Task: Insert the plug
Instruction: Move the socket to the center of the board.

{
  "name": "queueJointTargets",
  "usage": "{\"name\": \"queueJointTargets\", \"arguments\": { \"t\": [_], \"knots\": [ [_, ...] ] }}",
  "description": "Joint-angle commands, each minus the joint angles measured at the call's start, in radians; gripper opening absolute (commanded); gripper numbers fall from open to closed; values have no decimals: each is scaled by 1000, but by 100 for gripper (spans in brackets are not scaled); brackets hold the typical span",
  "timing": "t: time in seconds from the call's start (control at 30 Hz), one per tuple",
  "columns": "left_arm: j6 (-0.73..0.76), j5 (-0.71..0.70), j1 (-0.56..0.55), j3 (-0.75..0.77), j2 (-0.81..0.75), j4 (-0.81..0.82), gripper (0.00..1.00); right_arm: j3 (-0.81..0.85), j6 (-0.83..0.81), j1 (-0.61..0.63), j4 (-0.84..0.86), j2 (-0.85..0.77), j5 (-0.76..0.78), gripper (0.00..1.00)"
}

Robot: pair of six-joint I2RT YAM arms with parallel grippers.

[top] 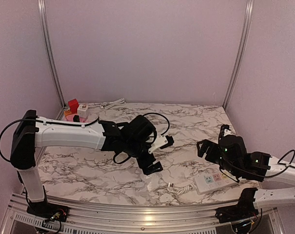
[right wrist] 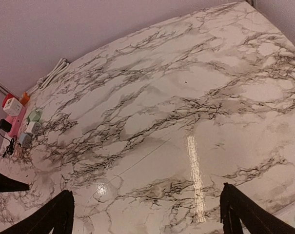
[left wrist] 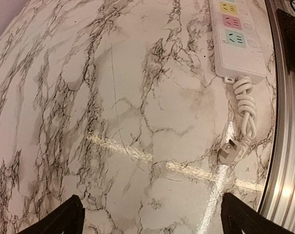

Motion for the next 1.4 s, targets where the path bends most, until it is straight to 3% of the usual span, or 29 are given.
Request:
{"name": "queueJointTargets", "arguments": {
  "t": [0.0, 0.3, 0.67, 0.8, 1.23, 1.37],
  "knots": [
    [131, -4, -84, 116, 106, 27, 99, -33, 98, -7, -45, -74, 118, 99],
    [137, 11, -155, 303, 313, 35, 99, -11, 248, -6, -266, -117, 228, 99],
    [172, 179, -201, 355, 408, 25, 97, -49, 295, -7, -307, -239, 273, 98],
    [170, 166, -213, 396, 454, 11, 93, -45, 291, -6, -303, -230, 273, 99],
    [148, 107, -219, 488, 575, -38, 60, -55, 298, -7, -324, -315, 291, 99],
    [140, 102, -219, 491, 580, -40, 44, -45, 292, -7, -325, -305, 295, 98]
  ]
}}
